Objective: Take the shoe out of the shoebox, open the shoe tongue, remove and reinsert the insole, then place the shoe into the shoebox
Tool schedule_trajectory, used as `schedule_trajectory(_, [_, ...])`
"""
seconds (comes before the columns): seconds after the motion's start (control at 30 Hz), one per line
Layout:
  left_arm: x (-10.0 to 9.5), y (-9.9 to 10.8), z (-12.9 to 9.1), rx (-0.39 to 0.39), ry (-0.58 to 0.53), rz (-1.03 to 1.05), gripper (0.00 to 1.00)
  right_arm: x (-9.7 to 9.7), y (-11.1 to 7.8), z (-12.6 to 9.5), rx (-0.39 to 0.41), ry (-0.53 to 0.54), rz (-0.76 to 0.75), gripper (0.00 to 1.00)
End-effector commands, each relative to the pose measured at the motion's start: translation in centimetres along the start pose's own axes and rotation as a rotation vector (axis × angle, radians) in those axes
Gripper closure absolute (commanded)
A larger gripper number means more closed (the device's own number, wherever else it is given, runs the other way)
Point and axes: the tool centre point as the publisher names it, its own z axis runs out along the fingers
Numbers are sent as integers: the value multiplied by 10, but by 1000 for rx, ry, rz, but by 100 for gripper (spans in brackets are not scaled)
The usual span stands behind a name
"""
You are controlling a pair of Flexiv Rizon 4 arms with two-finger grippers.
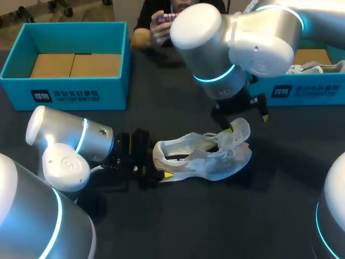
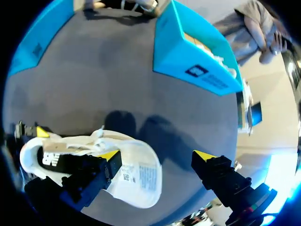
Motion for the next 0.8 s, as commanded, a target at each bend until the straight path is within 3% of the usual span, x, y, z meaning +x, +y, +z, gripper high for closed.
schedule_trajectory(0.03, [-2, 10, 5, -3, -1, 0, 100, 5, 6, -23, -49, -27, -100, 0])
schedule_trajectory(0.43, [-2, 10, 5, -3, -1, 0, 100, 26, 25, -80, -277, 36, -458, 0])
schedule_trajectory(0.67, [-2, 10, 5, -3, -1, 0, 100, 44, 22, -95, -379, 116, -733, 0])
schedule_trajectory(0.73, [-2, 10, 5, -3, -1, 0, 100, 51, 19, -100, -461, 179, -826, 0])
schedule_trajectory(0.8, [-2, 10, 5, -3, -1, 0, 100, 56, 18, -102, -479, 195, -861, 0])
